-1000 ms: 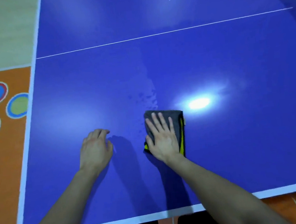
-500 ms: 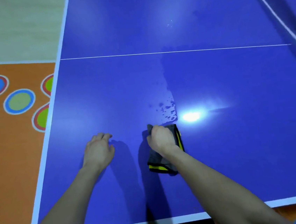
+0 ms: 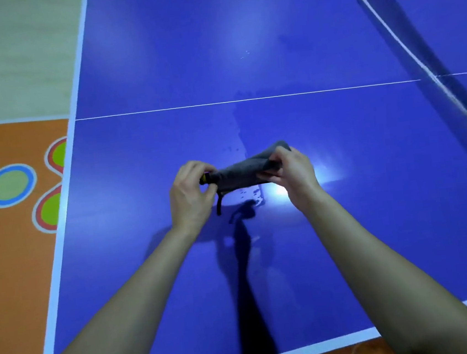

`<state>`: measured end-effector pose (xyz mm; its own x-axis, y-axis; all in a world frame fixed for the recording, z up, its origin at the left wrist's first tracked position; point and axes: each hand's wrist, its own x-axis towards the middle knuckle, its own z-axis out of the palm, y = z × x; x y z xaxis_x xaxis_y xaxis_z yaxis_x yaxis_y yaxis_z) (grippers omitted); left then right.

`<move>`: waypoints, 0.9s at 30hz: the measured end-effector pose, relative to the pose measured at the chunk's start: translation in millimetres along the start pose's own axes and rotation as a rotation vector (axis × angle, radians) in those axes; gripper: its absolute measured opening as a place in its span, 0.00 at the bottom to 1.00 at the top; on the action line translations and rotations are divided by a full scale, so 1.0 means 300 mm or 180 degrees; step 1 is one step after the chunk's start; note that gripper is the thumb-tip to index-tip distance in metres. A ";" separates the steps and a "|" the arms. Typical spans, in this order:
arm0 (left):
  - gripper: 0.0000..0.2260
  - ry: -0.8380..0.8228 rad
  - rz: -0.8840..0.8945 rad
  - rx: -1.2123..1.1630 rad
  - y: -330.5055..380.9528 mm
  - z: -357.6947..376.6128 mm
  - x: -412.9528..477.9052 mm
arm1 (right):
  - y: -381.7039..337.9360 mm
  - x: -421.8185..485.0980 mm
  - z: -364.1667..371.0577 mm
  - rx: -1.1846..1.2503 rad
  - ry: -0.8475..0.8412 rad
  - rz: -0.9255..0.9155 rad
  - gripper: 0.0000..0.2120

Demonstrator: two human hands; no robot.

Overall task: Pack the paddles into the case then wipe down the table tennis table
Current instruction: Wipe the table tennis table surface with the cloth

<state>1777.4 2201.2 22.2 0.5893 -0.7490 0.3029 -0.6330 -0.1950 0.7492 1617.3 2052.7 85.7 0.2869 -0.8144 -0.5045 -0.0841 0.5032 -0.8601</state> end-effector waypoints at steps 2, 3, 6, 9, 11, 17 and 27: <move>0.12 -0.0055 0.0367 0.0432 0.008 0.007 0.004 | 0.029 0.000 -0.046 -0.0037 0.0006 -0.0032 0.07; 0.12 -0.0233 0.0545 0.0643 -0.004 0.011 -0.023 | 0.079 -0.009 -0.082 -0.0155 0.0021 0.0107 0.07; 0.11 -0.1519 0.0638 0.1190 -0.072 0.034 -0.175 | 0.320 -0.020 -0.262 -0.1557 -0.0175 0.0997 0.09; 0.15 -0.2687 0.0122 0.1996 -0.164 0.039 -0.293 | 0.514 0.043 -0.383 -0.4421 -0.0523 0.0122 0.16; 0.22 -0.2762 -0.0337 0.2201 -0.212 0.029 -0.310 | 0.556 0.102 -0.342 -0.4740 -0.0465 -0.1303 0.19; 0.62 -0.2657 -0.1013 0.2805 -0.314 0.033 -0.156 | 0.679 0.228 -0.124 -0.5174 -0.1742 -0.2642 0.42; 0.85 -0.3119 -0.1378 0.2830 -0.413 0.126 0.266 | 0.636 0.413 -0.069 -0.5139 -0.1588 -0.2945 0.43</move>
<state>1883.7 2141.5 -68.7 0.4643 -0.5878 -0.6625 -0.8138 -0.5784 -0.0571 1616.9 2041.9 -142.5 0.9345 -0.3396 -0.1069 -0.3548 -0.9133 -0.1999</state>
